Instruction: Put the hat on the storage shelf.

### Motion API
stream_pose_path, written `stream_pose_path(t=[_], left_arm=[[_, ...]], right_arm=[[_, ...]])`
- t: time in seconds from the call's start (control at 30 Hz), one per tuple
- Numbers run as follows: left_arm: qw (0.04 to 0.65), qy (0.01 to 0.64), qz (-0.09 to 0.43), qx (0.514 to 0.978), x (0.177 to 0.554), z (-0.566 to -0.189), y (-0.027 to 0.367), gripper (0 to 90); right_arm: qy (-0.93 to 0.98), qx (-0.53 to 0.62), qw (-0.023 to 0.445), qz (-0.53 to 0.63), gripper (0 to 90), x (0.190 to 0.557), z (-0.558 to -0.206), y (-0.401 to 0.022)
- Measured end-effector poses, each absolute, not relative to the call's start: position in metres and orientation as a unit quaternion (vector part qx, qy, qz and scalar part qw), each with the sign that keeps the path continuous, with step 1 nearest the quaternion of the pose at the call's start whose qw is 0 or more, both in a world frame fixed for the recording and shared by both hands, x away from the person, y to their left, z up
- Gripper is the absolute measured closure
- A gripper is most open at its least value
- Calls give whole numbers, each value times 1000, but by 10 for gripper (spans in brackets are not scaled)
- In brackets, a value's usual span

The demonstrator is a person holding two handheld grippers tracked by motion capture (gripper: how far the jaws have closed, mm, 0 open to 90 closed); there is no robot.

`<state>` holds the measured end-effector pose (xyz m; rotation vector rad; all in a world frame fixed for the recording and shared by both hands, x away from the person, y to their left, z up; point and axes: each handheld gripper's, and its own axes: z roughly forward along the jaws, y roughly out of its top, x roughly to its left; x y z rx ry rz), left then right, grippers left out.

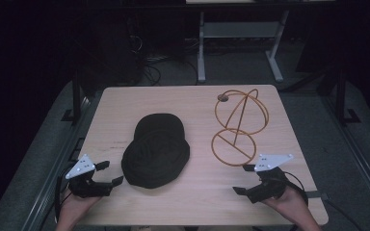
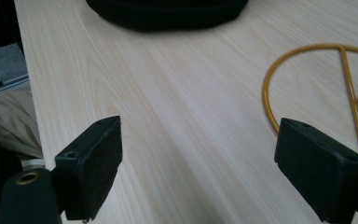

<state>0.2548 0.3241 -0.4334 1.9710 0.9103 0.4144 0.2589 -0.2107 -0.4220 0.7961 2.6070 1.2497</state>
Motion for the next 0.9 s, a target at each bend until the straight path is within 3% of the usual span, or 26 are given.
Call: stream_pose_path(t=[0.9], left_arm=[[444, 376, 160, 798, 256, -433, 327, 193]], right_arm=[[904, 145, 34, 400, 172, 318, -399, -105]])
